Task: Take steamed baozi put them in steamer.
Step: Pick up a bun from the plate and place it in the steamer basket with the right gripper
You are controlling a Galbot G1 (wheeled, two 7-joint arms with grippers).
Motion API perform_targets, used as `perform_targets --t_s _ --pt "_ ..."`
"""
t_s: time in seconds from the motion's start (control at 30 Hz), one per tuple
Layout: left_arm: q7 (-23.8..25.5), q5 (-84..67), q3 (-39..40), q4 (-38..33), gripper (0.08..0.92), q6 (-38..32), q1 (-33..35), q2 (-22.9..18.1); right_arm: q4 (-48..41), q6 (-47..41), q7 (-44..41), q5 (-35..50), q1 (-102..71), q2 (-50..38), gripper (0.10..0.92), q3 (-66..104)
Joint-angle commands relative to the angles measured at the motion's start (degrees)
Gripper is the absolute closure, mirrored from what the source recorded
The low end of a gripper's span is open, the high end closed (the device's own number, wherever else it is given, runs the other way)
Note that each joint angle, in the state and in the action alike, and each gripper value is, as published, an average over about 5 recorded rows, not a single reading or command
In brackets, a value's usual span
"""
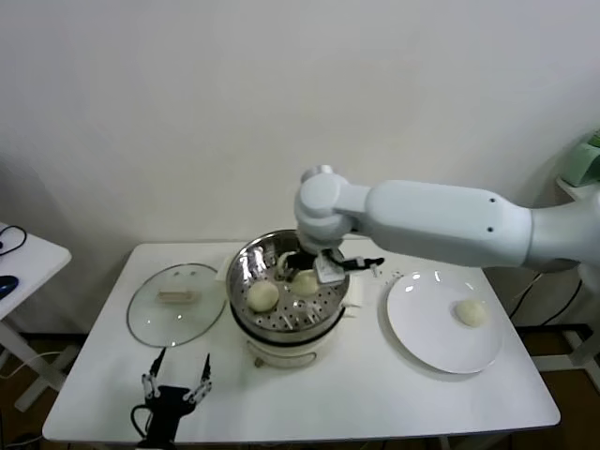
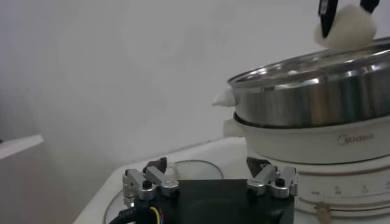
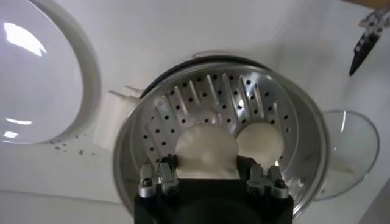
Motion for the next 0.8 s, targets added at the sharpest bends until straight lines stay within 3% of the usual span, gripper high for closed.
perform_targets --t_s 0.03,0.8 --pt "0.1 0.1 0.6 0.0 0.177 0.1 -0.2 1.3 -1.6 1.6 0.0 -3.2 -5.0 5.2 0.376 -0.2" --pt "0.1 0.2 1.1 1.2 0.177 0.5 -1.4 0.8 -1.2 2.2 -0.2 -3.1 -6.0 2.0 0.375 -1.4"
